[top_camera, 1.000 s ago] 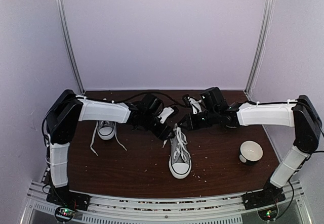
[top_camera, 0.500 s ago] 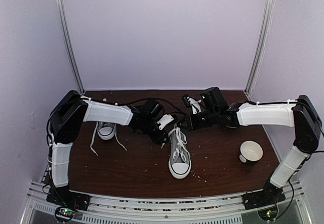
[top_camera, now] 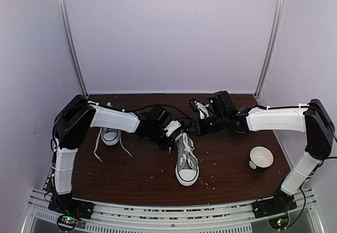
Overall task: Tie the shoes
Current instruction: Wrap the shoelace around itself.
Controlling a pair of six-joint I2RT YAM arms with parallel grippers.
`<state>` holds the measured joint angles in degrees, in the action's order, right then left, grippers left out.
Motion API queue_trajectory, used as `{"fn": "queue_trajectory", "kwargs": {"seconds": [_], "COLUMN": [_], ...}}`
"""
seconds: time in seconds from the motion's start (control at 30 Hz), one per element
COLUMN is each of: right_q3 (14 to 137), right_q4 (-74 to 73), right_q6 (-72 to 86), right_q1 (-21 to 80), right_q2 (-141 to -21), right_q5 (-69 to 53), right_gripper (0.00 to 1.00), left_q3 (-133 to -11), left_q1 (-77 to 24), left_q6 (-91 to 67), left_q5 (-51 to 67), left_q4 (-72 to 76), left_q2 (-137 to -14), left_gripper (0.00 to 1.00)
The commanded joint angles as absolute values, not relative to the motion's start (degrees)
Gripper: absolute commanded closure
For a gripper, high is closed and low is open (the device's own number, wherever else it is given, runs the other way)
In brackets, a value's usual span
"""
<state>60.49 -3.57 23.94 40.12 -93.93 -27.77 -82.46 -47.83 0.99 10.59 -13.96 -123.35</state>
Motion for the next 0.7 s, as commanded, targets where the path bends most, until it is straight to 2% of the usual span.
{"fn": "queue_trajectory", "kwargs": {"seconds": [0.0, 0.17, 0.33, 0.67], "right_q3": [59.78, 59.84, 59.69, 58.10], "right_q4": [-2.25, -2.42, -1.79, -1.01], "right_q6": [24.14, 24.99, 25.82, 26.69], "right_q1": [39.98, 39.90, 39.91, 40.05], "right_q2": [-92.48, -91.94, -91.34, -90.45], "right_q5": [-27.82, -27.03, -26.57, -25.93], "right_gripper": [1.00, 1.00, 1.00, 1.00], "left_q3": [-75.56, -64.36, -59.03, -62.41], "left_q1": [-47.81, -48.53, -54.29, -65.81], "left_q6": [-1.97, -3.69, 0.81, 5.12], "left_q5": [9.69, 8.05, 11.22, 16.09], "left_q4": [-8.87, -3.57, -4.12, -4.41], "left_q2": [-117.07, -104.38, -96.96, -96.95], "left_gripper": [1.00, 1.00, 1.00, 1.00]}}
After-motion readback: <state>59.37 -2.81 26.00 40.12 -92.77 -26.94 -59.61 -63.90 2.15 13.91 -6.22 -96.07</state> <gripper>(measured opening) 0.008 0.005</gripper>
